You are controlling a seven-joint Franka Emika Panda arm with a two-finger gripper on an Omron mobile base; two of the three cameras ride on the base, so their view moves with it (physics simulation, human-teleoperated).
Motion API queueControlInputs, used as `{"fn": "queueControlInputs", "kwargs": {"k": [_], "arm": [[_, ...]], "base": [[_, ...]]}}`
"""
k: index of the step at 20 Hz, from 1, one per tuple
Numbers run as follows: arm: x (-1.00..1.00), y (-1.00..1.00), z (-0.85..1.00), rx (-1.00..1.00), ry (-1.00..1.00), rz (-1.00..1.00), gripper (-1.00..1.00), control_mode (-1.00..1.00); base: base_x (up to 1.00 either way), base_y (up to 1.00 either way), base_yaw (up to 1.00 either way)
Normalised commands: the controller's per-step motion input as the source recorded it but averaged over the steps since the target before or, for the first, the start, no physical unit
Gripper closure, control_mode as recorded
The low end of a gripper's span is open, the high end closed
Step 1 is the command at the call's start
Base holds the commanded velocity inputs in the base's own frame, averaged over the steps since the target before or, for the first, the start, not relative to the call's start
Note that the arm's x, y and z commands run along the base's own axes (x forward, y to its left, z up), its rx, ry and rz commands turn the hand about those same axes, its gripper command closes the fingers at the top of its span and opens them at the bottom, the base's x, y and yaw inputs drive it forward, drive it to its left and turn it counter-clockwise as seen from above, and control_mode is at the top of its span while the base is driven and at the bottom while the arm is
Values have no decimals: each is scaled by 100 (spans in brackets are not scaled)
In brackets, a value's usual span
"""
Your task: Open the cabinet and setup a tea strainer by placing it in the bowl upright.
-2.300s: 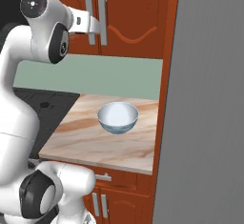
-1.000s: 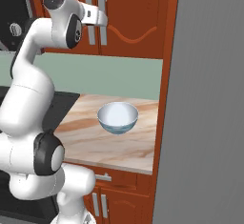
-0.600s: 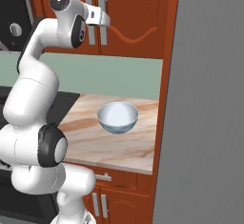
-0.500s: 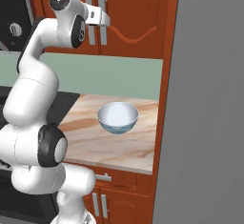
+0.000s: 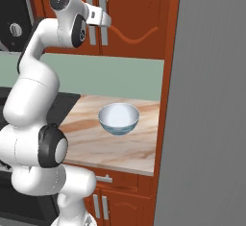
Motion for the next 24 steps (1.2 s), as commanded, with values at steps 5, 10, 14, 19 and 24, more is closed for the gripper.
{"fn": "queueControlInputs", "kwargs": {"k": [5,10,14,19,24], "arm": [[33,0,-4,0,-2,0,100,-100],[32,2,-7,0,-1,0,100,-100],[13,21,-3,0,0,-3,100,-100],[0,39,0,0,0,-7,100,-100],[0,43,0,0,0,-5,100,-100]], "base": [[0,0,0],[0,0,0],[0,0,0],[0,0,0],[0,0,0]]}}
